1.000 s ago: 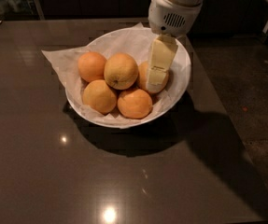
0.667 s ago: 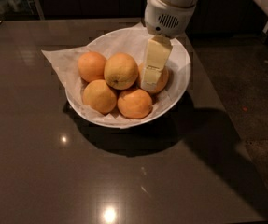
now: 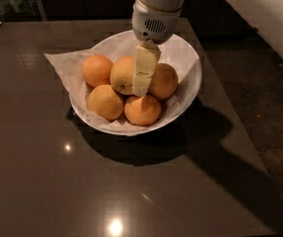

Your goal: Pick orange from white bowl

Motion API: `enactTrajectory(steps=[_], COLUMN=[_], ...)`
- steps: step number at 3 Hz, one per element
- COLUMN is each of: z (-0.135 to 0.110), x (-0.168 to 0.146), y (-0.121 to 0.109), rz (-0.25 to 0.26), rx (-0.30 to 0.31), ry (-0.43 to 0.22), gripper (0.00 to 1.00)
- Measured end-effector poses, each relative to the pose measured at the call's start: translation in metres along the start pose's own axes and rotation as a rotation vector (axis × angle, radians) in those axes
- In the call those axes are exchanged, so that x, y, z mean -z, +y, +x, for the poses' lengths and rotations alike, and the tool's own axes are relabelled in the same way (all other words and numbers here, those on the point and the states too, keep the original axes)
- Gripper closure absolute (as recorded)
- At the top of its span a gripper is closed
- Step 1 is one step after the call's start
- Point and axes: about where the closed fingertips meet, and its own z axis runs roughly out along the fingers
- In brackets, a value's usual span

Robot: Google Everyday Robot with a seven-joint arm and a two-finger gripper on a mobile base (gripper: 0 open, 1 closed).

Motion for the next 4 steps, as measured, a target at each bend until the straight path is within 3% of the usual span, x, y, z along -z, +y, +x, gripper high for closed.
enactTrajectory(steps=[2, 3, 4], z=[-0.022, -0.031, -0.031], x=[-0.026, -0.035, -0.035], y=[0.005, 0.010, 0.010], rz=[-0.071, -0.079, -0.079], rx=[-0.008, 0.000, 0.000], ry=[-0.026, -0.043, -0.043], gripper=[0.10, 0.44, 0.66])
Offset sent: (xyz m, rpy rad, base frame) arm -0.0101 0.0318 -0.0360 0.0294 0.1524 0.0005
